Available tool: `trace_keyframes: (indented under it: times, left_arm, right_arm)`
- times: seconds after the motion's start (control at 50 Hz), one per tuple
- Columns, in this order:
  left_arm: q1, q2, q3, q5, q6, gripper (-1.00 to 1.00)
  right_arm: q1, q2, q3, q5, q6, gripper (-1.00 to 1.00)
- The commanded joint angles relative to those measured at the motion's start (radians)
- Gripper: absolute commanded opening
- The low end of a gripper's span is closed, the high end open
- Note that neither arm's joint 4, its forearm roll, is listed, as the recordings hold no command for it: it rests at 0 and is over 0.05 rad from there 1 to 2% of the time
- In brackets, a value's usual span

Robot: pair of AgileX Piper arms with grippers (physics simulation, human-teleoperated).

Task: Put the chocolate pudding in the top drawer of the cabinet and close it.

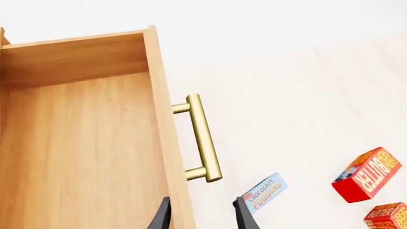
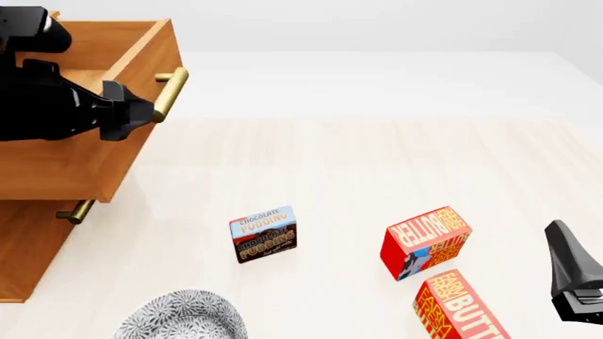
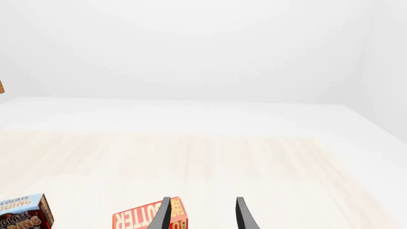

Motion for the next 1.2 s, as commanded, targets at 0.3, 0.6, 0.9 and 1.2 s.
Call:
trace_keyframes:
  times: [0.3, 0.6, 0.9, 1.2]
  left_arm:
    - [-0.063, 0.053, 0.044, 0.022, -0.024, 1.00]
    - [-0.099, 0.101, 0.018, -0.003, -0.027, 1.00]
    - [-0.144, 0.116, -0.001, -0.012, -0.042, 1.00]
    - [-0.151, 0.114, -0.047, 0.012, -0.019, 1.00]
  right_arm:
    - [-0.001, -0.001, 0.000, 0.002, 0.003, 1.00]
    - [-0.001, -0.001, 0.000, 0.002, 0.004, 1.00]
    - [-0.001, -0.001, 0.000, 0.002, 0.004, 1.00]
    - [-0.001, -0.001, 0.000, 0.002, 0.003, 1.00]
